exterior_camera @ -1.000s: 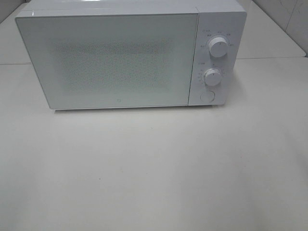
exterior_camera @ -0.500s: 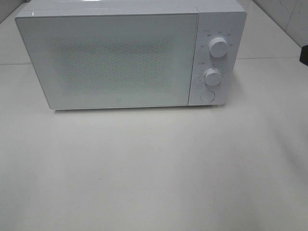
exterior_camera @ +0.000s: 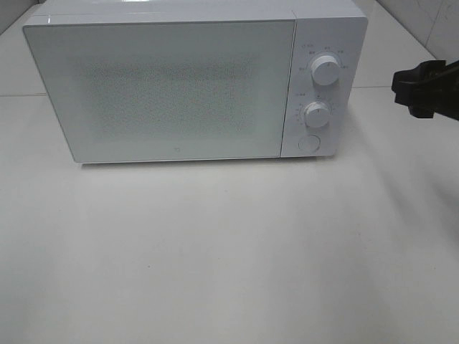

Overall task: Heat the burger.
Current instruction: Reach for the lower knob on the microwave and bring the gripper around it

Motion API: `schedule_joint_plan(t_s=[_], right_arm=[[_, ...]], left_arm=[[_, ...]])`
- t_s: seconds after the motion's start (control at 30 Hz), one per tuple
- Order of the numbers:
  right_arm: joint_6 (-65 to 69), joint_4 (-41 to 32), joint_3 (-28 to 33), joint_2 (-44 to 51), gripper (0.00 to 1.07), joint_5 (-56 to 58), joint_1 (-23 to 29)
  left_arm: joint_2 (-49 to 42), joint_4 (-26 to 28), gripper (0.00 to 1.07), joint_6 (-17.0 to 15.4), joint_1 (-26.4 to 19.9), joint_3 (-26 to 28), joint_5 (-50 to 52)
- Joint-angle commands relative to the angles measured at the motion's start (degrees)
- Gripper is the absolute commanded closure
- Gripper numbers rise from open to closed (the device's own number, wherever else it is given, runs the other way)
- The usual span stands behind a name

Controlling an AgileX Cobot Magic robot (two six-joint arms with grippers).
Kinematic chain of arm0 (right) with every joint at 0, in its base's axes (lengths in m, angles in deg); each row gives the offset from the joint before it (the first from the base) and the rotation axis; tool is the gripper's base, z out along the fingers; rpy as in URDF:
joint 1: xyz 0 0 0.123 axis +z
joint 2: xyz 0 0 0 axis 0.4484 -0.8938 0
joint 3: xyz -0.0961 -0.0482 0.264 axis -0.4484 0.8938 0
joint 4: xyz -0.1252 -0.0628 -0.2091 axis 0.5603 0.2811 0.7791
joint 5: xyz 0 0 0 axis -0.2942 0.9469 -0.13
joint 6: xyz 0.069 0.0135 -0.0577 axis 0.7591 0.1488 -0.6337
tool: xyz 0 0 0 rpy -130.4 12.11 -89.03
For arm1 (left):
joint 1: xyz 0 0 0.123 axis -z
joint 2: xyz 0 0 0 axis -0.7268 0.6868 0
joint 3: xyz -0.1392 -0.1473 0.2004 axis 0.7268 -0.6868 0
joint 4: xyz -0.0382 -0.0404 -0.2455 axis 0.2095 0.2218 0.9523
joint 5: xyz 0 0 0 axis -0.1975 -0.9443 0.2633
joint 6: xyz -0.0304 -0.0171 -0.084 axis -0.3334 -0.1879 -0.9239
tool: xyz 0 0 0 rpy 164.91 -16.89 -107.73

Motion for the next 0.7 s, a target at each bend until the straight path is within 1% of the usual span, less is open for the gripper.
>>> schedule_joint_plan(t_s=[0.03,0.17,0.23,0.27,0.33,0.37,0.43,0.53,0.6,0.63,0.67,0.7], right_arm=[[-0.4,0.4,0.0,-5.6,0.41,-8.4,-0.2],[-0.5,0.9,0.0,-9.2,0.41,-12.7,-0.2],[-0.8,0.9,0.0,-12.4,0.41,-15.9,1.1],[-0.8,0.9,0.0,-12.4,0.41,-15.9,1.1],[-1.2,0.7,0.0,-15.2,0.41,-18.9,3.8],[-1.2,0.7,0.0,-15.2,0.41,-18.9,3.8],[-1.2,-0.4,-0.1,-19.1,0.42,-23.5,7.8],[-1.4,-1.3,-0.1,-20.1,0.42,-24.8,8.9],[-3.1,-5.9,-0.1,-22.6,0.44,-28.1,12.3],[-3.1,-5.9,-0.1,-22.6,0.44,-28.1,12.3],[-5.4,-10.3,-0.1,-23.9,0.44,-29.9,14.8],[-6.8,-12.6,-0.1,-24.6,0.44,-30.8,16.0]], left_arm=[[-1.1,-0.2,1.06,0.0,-0.2,-0.1,1.0],[-1.1,-0.2,1.06,0.0,-0.2,-0.1,1.0],[-1.1,-0.2,1.06,0.0,-0.2,-0.1,1.0],[-1.1,-0.2,1.06,0.0,-0.2,-0.1,1.0],[-1.1,-0.2,1.06,0.0,-0.2,-0.1,1.0],[-1.1,-0.2,1.06,0.0,-0.2,-0.1,1.0],[-1.1,-0.2,1.06,0.1,-0.2,-0.1,1.0],[-1.1,-0.2,1.06,0.1,-0.2,-0.1,1.0],[-1.1,-0.2,1.06,0.1,-0.2,-0.1,1.0],[-1.1,-0.2,1.06,0.1,-0.2,-0.1,1.0],[-1.1,-0.2,1.06,0.1,-0.2,-0.1,1.0],[-1.1,-0.2,1.06,0.1,-0.2,-0.1,1.0]])
